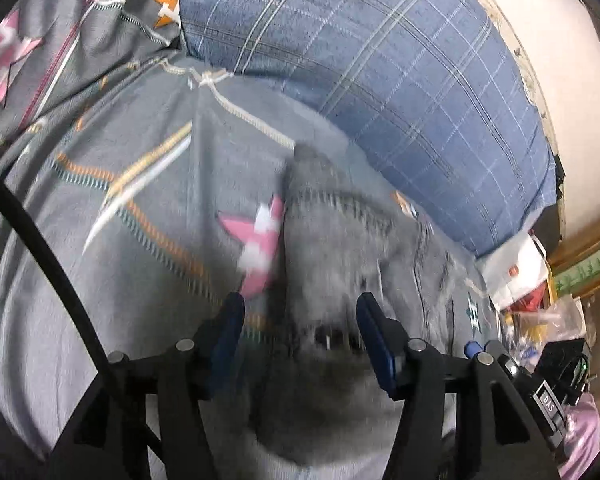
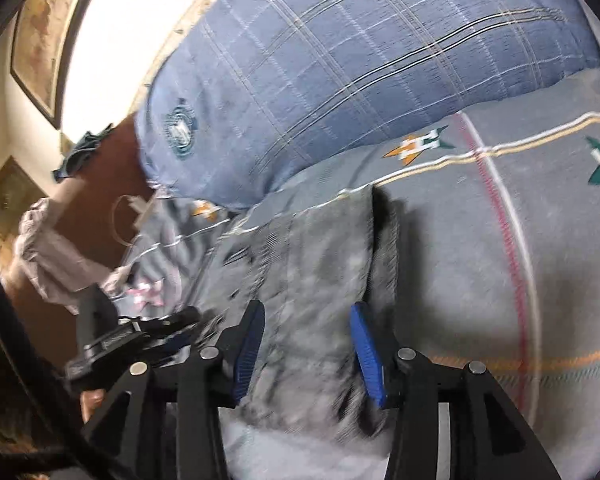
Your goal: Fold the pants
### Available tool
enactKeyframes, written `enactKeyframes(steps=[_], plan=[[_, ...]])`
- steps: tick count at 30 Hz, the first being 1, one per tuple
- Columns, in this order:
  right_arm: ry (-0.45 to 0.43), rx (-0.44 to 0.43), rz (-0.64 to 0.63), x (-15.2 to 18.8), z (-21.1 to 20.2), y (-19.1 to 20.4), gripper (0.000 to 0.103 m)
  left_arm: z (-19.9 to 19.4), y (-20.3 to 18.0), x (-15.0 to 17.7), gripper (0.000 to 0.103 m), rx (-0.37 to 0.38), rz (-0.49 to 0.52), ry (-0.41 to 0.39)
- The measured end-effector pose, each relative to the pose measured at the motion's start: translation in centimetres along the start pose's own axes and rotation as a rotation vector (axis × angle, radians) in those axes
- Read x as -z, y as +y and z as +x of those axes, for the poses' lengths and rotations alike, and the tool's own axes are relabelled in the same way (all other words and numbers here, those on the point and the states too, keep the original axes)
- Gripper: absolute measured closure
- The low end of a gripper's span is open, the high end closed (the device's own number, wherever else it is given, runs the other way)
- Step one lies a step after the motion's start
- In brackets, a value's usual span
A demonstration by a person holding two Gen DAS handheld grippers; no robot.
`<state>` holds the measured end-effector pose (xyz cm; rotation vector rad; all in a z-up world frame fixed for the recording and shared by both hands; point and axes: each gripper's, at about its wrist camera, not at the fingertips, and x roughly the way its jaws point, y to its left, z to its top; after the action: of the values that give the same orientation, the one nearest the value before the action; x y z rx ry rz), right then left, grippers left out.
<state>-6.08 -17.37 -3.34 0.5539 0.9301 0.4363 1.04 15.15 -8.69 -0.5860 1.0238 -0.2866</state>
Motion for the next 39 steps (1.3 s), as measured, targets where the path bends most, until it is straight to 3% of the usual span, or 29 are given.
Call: enactKeyframes(steps=[4,6,8,12,16,19,24,28,31,35,39], plan=[[0.055,0.061,0.015,1.0,1.3,-0.1,0.055,0.3,-0.1,1.7,0.044,-0.005,0.004,0.023],[0.073,0.088,0.048,1.1,1.6,-1.3,0.055,0.5,-0.5,1.8,0.05,0.011,0.015,0.032],[0.102,0.063,0.112,1.2,2.1,-2.5,0.056,0.2,-1.0,1.8,0.055,0.018,0.033,0.025],[0.102,-0.003,0.141,1.1,1.9,-3.1,0.071,0.3,-1.6,1.9,0.058,0.002,0.048,0.017],[0.106,-0.012,0.108,1.1,2.2,-2.4,0.071,0.4,-2.0,1.9,0.061,-0.002,0.069,0.008],[0.092,0.007,0.107,1.0,2.2,-2.4,0.085,0.6,-1.9,1.7,0.061,0.004,0.061,0.009],[0.052,0.014,0.08,0.7,1.4,-1.8,0.089,0.6,-2.4,1.9,0.061,-0.018,0.094,-0.002],[-0.055,-0.066,0.048,-0.2,-1.8,-0.5,0.089,-0.1,-3.3,2.5,0.061,-0.037,0.138,-0.032],[-0.027,0.011,0.014,0.0,-1.8,0.2,0.089,-0.2,-4.0,3.5,0.061,-0.106,0.194,-0.063],[0.13,0.241,0.007,1.9,1.8,-0.9,0.093,0.4,-5.0,4.4,0.054,-0.214,0.279,-0.09],[0.121,0.294,-0.059,2.0,1.4,0.7,0.093,0.7,-5.8,5.1,0.054,-0.283,0.359,-0.12]])
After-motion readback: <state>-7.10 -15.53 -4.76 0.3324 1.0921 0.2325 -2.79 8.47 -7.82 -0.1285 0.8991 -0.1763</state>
